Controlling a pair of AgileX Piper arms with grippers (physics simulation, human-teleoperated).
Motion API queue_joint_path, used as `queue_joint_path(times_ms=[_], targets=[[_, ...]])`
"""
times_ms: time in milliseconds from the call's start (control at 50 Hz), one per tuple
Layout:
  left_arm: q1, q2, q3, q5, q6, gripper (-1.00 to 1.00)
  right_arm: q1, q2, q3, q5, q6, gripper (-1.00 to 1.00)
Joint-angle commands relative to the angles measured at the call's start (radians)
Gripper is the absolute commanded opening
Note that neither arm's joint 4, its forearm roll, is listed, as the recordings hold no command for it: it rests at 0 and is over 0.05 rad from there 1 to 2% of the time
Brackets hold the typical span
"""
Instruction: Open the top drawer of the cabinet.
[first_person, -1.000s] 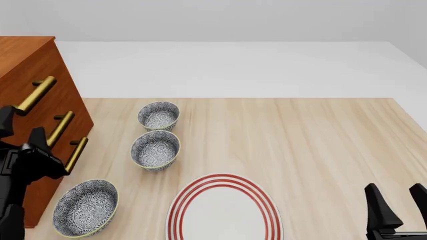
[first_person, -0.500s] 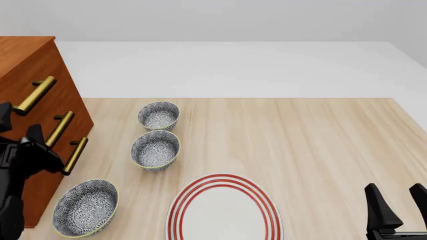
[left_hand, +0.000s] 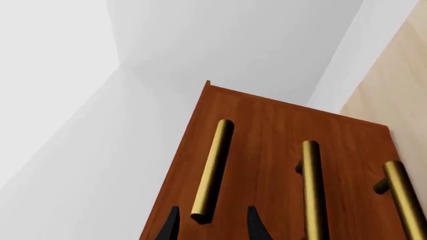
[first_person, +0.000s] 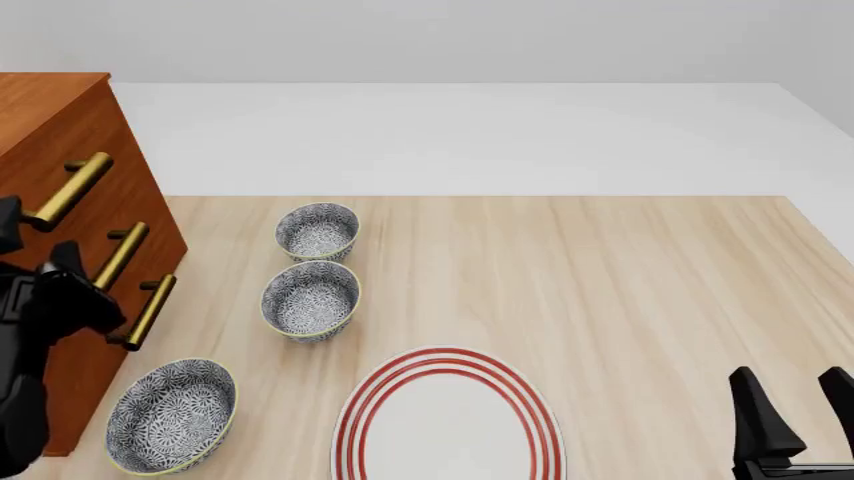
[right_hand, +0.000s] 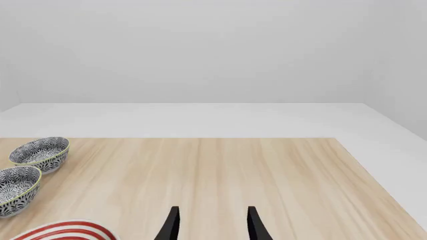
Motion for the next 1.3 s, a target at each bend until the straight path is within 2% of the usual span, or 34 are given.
queue_joint_path(times_ms=[20, 180, 200, 1300], targets=[[0.002, 0.018, -0.019, 0.004, 0.005, 1.00, 0.000, 0.000, 0.000, 0.000, 0.000, 1.00], [0.007, 0.019, -0.023, 0.003, 0.006, 1.00, 0.000, 0.000, 0.000, 0.000, 0.000, 1.00], [0.005, 0.016, -0.017, -0.010, 0.014, -1.00, 0.000, 0.000, 0.000, 0.000, 0.000, 1.00], [-0.078, 0.019, 0.039, -0.035, 0.109, -1.00, 0.000, 0.000, 0.000, 0.000, 0.000, 1.00]])
